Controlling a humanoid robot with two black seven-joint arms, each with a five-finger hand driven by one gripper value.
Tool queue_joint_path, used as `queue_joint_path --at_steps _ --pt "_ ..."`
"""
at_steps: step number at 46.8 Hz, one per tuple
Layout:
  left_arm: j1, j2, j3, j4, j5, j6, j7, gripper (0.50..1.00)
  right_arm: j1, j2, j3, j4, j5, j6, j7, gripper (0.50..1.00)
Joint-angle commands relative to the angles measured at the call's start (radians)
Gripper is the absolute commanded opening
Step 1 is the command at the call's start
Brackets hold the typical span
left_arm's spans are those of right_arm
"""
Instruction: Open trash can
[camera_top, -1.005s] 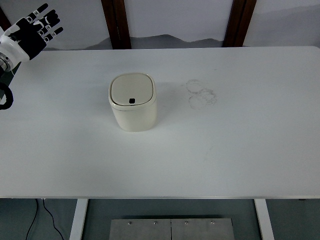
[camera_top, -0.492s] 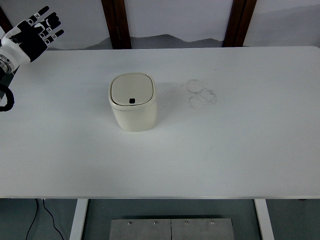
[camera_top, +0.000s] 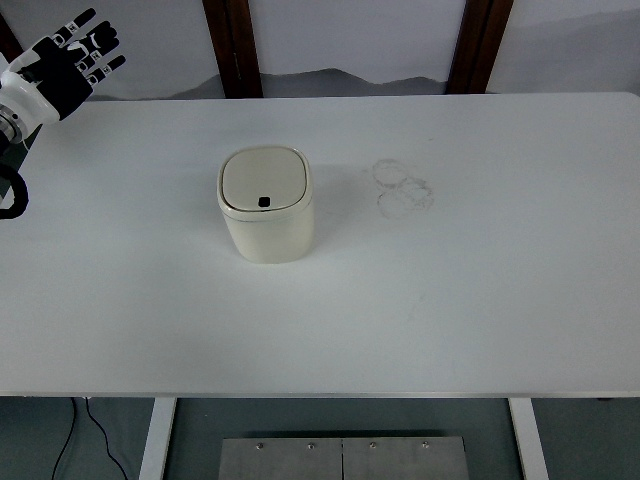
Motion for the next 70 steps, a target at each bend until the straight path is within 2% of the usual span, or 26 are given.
queue_joint_path --at_steps 1,17,39,46,56,70 --pt "-0.001 0.003 0.000 -0.002 0.000 0.010 0.000 1.000 0.000 0.000 0.000 0.000 0.000 -0.001 0.000 0.995" --pt "-0.004 0.006 0.002 -0.012 0.000 0.014 0.003 1.000 0.000 0.000 0.000 0.000 -0.002 0.001 0.000 0.995" --pt "-0.018 0.009 0.006 -0.052 0.000 0.058 0.012 1.000 0.000 0.000 0.000 0.000 -0.002 0.001 0.000 0.995" --pt "-0.030 0.013 0.008 -0.121 0.002 0.106 0.017 1.000 0.000 0.000 0.000 0.000 -0.002 -0.001 0.000 0.995" --pt "-0.041 0.058 0.011 -0.298 0.002 0.204 0.040 1.000 0.000 0.000 0.000 0.000 -0.002 0.001 0.000 0.995" --pt "-0.163 0.113 0.097 -0.362 0.002 0.213 0.121 1.000 0.000 0.000 0.000 0.000 -0.002 0.001 0.000 0.995"
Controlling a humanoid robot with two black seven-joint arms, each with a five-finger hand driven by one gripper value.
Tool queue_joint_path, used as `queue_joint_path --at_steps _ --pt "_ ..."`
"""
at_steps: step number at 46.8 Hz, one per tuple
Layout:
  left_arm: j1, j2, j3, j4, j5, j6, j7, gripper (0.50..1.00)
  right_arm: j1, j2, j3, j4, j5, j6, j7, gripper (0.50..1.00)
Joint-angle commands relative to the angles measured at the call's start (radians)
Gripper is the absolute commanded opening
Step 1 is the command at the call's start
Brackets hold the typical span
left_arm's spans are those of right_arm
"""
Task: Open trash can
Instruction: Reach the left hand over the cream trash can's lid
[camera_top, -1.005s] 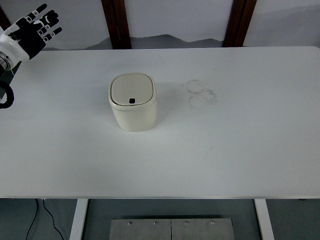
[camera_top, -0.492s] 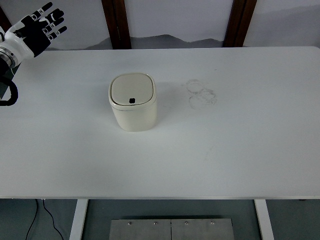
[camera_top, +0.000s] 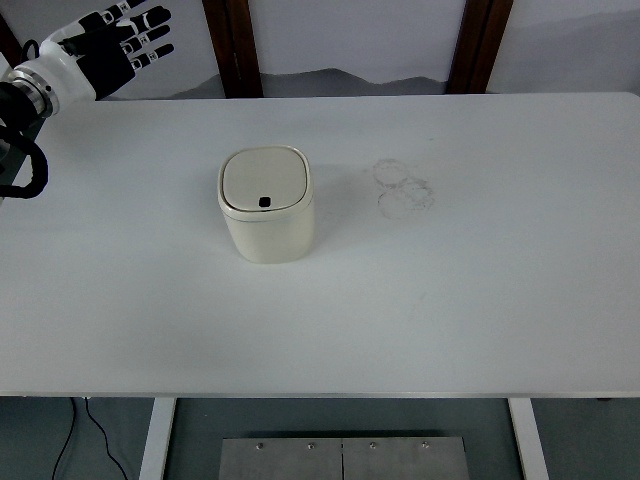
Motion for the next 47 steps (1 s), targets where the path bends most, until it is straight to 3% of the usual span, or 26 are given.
queue_joint_path --at_steps 1,11,23,47 --pt "-0.055 0.025 0.066 -0.029 0.000 0.000 0.009 1.000 0.000 0.000 0.000 0.000 0.000 0.000 0.000 0.995" --pt "-0.260 0.059 0.318 -0.137 0.003 0.000 0.037 1.000 0.000 0.000 0.000 0.000 0.000 0.000 0.000 0.995" --pt "-0.466 0.025 0.566 -0.235 0.006 -0.008 0.043 1.000 0.000 0.000 -0.002 0.000 0.000 0.000 0.000 0.995" --pt "-0.627 -0.043 0.836 -0.368 0.006 -0.003 0.051 1.000 0.000 0.000 -0.002 0.000 0.000 0.000 0.000 0.995"
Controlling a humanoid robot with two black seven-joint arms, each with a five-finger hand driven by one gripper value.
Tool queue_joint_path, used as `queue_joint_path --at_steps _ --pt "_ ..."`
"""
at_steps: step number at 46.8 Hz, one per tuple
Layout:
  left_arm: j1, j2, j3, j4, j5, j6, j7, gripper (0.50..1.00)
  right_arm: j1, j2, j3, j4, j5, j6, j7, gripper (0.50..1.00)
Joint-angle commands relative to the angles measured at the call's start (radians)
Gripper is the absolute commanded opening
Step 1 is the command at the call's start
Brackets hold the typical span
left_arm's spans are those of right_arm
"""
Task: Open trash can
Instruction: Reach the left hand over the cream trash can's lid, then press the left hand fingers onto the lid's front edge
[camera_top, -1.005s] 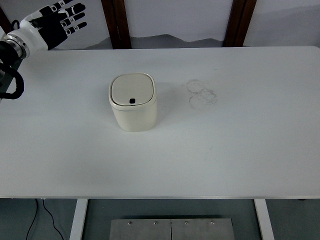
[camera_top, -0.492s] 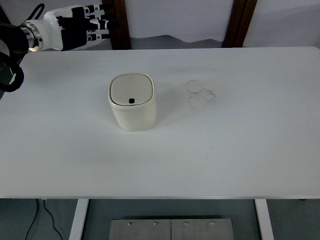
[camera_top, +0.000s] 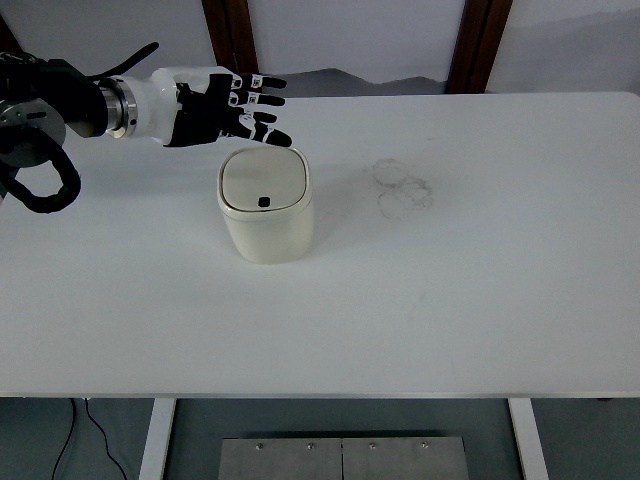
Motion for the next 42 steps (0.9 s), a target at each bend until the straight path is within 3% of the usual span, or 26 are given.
queue_joint_path --at_steps 1,42 --pt "-0.003 -0.002 0.024 -0.005 0.000 0.000 0.001 1.000 0.000 0.000 0.000 0.000 0.000 0.000 0.000 0.995" --pt "0.016 -0.062 0.110 -0.027 -0.011 0.005 0.006 1.000 0.000 0.000 0.000 0.000 0.000 0.000 0.000 0.995"
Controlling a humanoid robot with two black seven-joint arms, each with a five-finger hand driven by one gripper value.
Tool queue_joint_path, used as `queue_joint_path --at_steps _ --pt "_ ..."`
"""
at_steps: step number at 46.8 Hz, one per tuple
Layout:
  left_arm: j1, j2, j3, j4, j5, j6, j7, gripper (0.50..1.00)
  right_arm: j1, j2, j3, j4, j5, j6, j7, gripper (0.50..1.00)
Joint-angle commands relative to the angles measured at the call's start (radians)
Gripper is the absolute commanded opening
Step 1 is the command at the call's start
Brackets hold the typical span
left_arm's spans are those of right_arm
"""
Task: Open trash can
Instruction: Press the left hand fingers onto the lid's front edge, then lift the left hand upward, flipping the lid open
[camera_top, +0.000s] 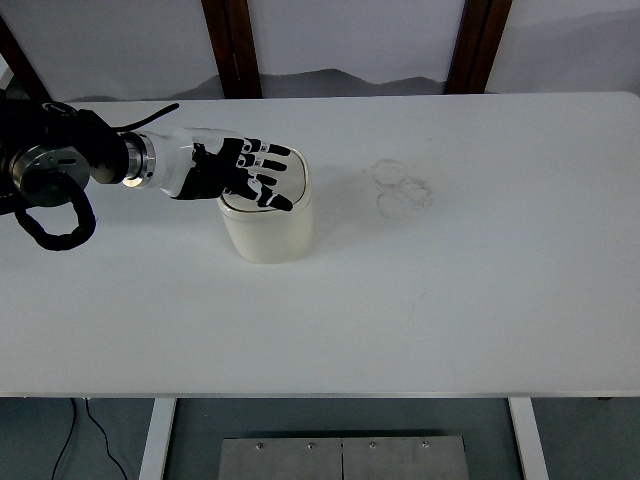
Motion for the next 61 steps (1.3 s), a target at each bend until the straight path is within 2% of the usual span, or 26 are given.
queue_joint_path --at_steps 1,46,61 --pt "0.007 0.002 0.003 0.000 0.000 0.000 0.000 1.000 0.000 0.000 0.000 0.000 0.000 0.000 0.001 0.995" --pt "-0.012 0.020 -0.008 0.008 0.000 -0.001 -0.005 1.000 0.000 0.000 0.001 0.000 0.000 0.000 0.001 0.995" --pt "-0.032 0.040 -0.038 0.040 0.005 -0.006 -0.011 1.000 0.000 0.000 0.001 0.000 0.002 0.000 0.001 0.995"
